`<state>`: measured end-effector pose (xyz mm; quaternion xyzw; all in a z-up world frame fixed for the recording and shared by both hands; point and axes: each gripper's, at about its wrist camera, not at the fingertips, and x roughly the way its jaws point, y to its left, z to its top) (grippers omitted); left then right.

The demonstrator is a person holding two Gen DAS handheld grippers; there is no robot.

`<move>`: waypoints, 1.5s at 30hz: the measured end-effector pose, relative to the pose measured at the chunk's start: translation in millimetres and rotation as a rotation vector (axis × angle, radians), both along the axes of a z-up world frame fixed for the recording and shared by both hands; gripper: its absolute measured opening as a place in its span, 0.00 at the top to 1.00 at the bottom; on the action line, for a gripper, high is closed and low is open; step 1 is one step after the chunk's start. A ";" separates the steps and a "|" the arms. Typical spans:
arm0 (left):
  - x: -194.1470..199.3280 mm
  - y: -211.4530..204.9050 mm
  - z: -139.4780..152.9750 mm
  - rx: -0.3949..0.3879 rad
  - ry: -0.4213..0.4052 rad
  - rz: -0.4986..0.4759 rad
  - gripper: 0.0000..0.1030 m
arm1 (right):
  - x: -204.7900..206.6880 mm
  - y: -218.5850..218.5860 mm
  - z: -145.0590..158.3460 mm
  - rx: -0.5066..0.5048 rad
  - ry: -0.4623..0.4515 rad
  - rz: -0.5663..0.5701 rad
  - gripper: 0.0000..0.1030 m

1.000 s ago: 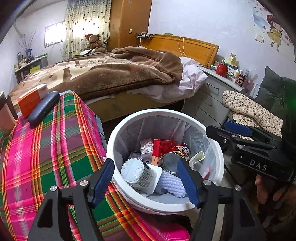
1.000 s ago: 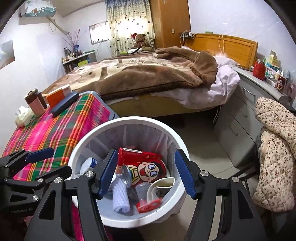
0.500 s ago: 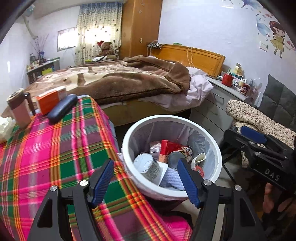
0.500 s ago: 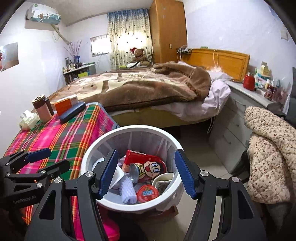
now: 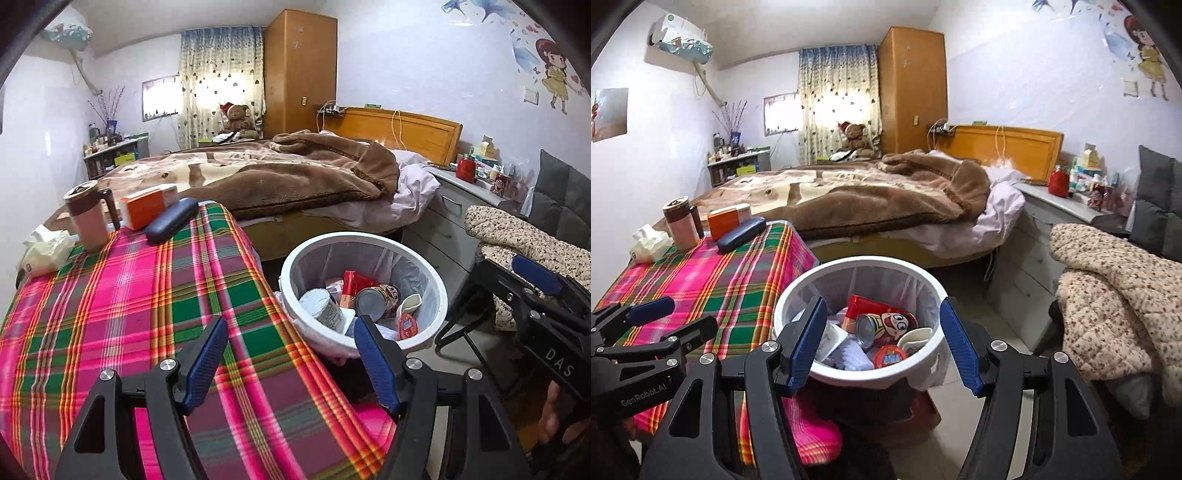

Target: Collect trash

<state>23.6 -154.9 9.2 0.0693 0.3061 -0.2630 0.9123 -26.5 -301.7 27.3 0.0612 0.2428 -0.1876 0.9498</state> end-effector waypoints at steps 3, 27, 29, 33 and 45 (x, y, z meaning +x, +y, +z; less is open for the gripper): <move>-10.0 9.8 1.0 -0.018 -0.007 0.009 0.32 | -8.2 8.3 -1.0 -0.017 -0.010 -0.020 0.37; -48.8 33.4 2.3 -0.030 -0.075 0.060 0.32 | -33.3 39.4 -2.7 -0.038 -0.038 -0.107 0.37; -48.9 34.1 2.3 -0.033 -0.074 0.064 0.32 | -33.9 41.2 -3.1 -0.039 -0.037 -0.106 0.37; -49.8 36.0 2.8 -0.034 -0.076 0.065 0.32 | -33.7 41.8 -3.0 -0.040 -0.038 -0.107 0.37; -50.3 36.7 3.7 -0.036 -0.078 0.066 0.32 | -34.0 43.2 -1.5 -0.041 -0.041 -0.105 0.37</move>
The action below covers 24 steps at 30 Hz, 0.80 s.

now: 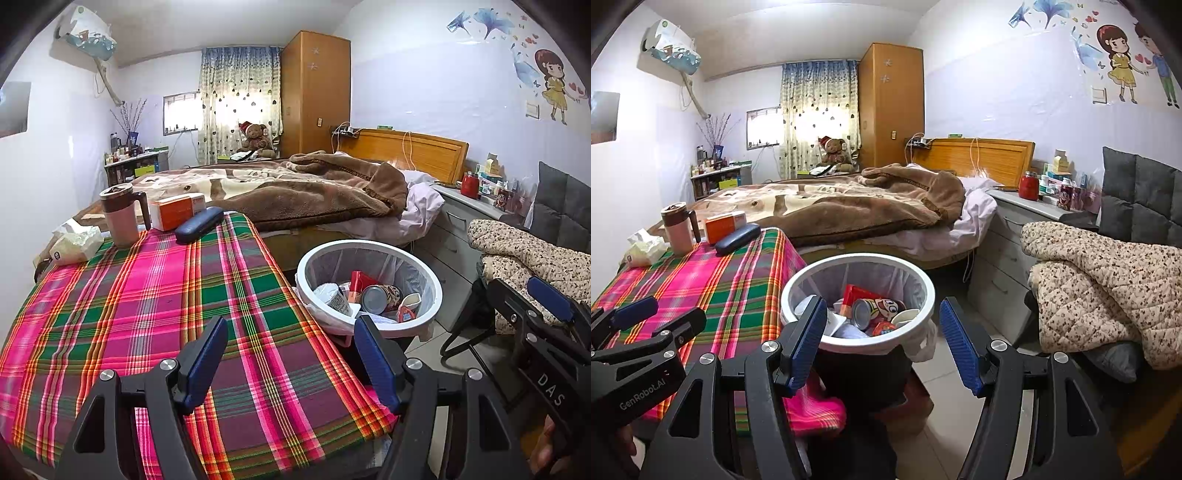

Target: Collect trash

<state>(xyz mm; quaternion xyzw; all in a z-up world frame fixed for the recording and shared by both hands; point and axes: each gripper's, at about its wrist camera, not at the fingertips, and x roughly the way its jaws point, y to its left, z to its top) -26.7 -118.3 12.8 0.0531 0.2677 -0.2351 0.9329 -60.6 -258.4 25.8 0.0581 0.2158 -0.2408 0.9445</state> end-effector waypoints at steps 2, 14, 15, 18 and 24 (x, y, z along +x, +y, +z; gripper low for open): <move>-0.6 0.2 0.2 -0.001 0.000 0.001 0.32 | -0.2 0.9 0.8 -0.002 0.000 0.000 0.37; -1.4 2.0 1.1 -0.001 0.000 0.002 0.32 | -0.4 2.5 4.5 -0.006 -0.005 0.002 0.37; -1.7 2.5 1.2 -0.002 0.000 0.003 0.32 | -0.1 2.4 4.4 -0.006 -0.003 0.001 0.37; -2.1 2.8 1.6 -0.003 0.000 0.003 0.32 | -0.5 2.7 4.6 -0.006 -0.004 0.003 0.37; -2.3 3.2 2.4 -0.005 -0.001 0.004 0.32 | -0.3 3.0 5.2 -0.008 -0.006 0.005 0.37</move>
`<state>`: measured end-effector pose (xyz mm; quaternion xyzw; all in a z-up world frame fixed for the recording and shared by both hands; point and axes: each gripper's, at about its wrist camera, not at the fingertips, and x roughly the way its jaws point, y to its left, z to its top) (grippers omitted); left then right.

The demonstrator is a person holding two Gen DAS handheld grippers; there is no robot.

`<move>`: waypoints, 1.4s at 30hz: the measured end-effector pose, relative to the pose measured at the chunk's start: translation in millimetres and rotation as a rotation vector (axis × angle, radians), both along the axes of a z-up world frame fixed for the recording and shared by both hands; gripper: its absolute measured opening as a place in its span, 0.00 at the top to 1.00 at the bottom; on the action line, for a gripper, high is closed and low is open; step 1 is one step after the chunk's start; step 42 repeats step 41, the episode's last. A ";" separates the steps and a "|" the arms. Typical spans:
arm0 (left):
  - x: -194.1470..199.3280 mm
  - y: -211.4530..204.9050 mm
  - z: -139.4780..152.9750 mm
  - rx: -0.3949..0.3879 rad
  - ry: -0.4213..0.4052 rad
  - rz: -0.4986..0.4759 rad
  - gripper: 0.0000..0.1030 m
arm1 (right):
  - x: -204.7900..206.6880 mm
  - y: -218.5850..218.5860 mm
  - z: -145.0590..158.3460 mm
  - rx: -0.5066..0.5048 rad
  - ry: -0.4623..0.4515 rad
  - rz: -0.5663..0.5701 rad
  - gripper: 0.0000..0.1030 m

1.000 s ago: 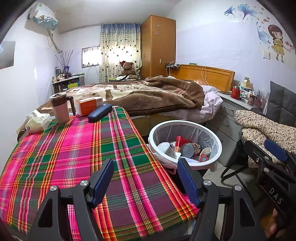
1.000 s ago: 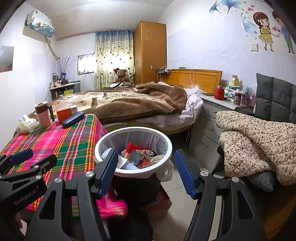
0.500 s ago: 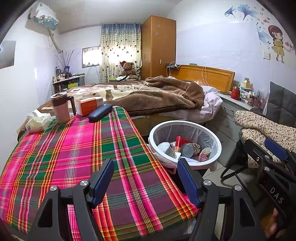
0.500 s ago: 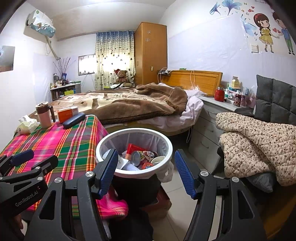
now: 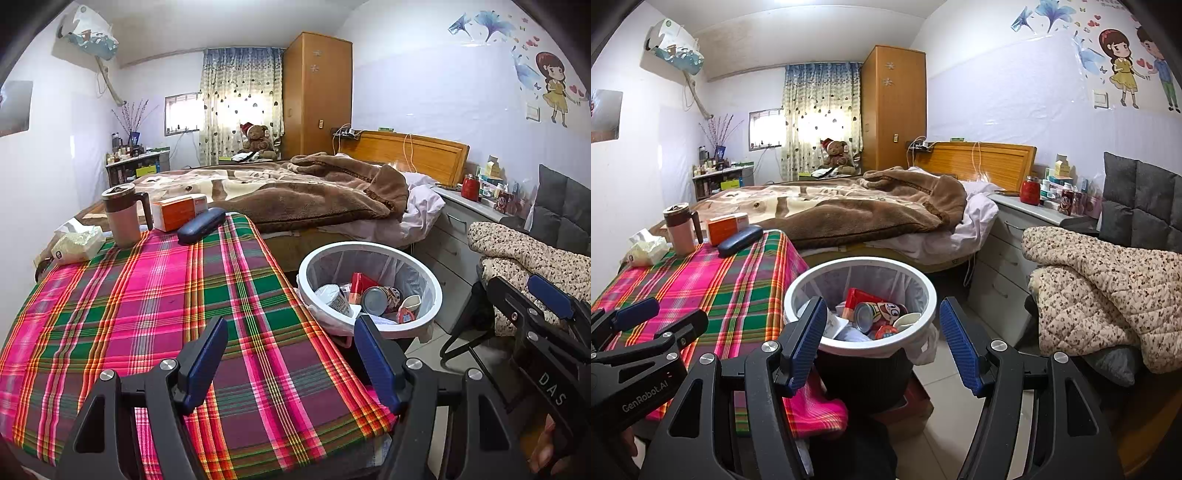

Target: Collect trash

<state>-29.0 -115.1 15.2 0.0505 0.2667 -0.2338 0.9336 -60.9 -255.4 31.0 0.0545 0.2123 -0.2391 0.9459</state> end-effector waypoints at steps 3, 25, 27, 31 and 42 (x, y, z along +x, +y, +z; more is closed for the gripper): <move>-0.2 0.5 0.2 0.000 -0.001 -0.001 0.32 | 0.2 0.0 0.7 0.000 -0.001 0.000 0.37; -0.1 1.9 0.0 -0.002 0.001 0.002 0.32 | 2.5 0.4 3.5 0.000 -0.001 0.007 0.37; -0.4 2.3 0.9 -0.003 0.000 0.000 0.32 | 2.1 0.8 3.6 -0.002 -0.001 0.007 0.37; -0.2 2.8 3.3 -0.004 -0.001 0.002 0.32 | 1.8 1.1 3.0 -0.002 -0.002 0.006 0.37; -0.6 3.1 3.1 -0.002 0.000 0.010 0.32 | 1.7 1.4 2.5 -0.002 -0.001 0.007 0.37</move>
